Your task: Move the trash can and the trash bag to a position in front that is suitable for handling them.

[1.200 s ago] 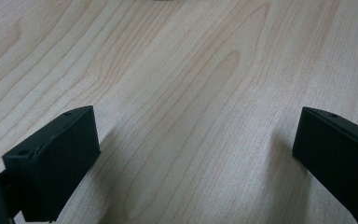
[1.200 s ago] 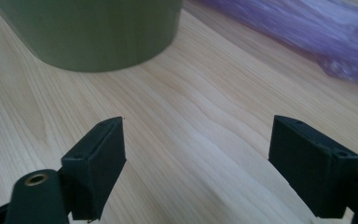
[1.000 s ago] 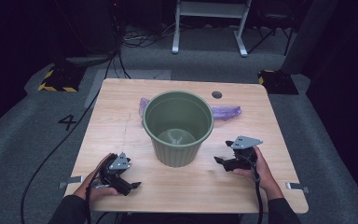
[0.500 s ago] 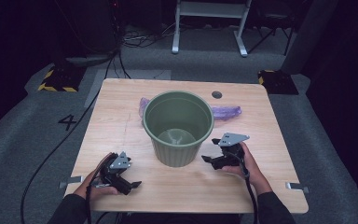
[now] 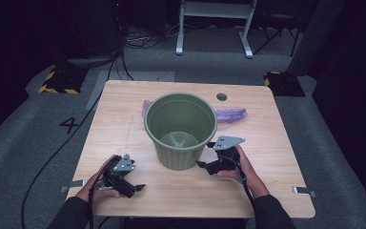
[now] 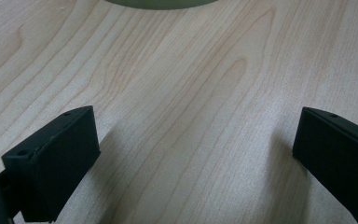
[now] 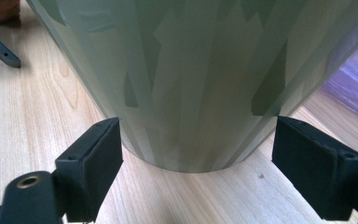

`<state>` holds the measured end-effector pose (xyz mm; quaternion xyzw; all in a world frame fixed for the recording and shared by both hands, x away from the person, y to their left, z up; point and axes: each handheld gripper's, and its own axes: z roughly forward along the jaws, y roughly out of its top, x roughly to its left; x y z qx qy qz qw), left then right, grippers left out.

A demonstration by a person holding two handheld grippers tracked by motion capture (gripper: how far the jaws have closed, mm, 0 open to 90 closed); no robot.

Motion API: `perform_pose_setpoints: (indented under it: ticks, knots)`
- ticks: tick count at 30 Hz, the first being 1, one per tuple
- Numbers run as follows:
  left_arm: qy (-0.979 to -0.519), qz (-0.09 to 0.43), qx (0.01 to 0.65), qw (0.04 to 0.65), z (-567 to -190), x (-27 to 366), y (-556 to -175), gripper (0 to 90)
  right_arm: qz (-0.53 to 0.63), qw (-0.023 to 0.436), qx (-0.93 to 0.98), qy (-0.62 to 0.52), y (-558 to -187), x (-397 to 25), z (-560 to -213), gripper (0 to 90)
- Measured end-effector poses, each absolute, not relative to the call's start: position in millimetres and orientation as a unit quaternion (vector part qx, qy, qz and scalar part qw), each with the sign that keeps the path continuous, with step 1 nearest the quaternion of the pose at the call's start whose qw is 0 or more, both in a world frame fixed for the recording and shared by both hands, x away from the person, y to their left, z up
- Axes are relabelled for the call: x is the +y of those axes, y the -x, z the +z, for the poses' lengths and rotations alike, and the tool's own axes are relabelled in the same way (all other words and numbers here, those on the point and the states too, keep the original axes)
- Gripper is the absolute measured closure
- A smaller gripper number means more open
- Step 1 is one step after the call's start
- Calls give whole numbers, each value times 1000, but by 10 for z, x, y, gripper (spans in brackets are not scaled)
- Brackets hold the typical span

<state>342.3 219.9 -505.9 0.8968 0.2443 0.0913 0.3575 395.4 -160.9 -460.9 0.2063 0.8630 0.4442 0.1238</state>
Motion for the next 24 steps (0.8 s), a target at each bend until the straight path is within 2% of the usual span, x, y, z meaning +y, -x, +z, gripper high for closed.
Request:
perform_pose_setpoints:
  ticks: [4,12,18,19,24]
  knots:
    - [-897,92,245,356,-5057,2202,-3421,2,439,129,867,-197,-3933,-1538,-4610,165]
    - [-896,93,246,357,-5058,2206,-3417,2,443,122,869,-182,-3911,-1434,-4625,233]
    - [-896,93,250,356,-5058,2215,-3408,3,442,141,862,-203,-3932,-1647,-4588,285]
    - [-895,94,251,357,-5059,2223,-3403,3,436,160,858,-221,-3957,-1770,-4567,301]
    - [-895,95,253,356,-5058,2230,-3398,3,432,188,843,-258,-4031,-2041,-4544,274]
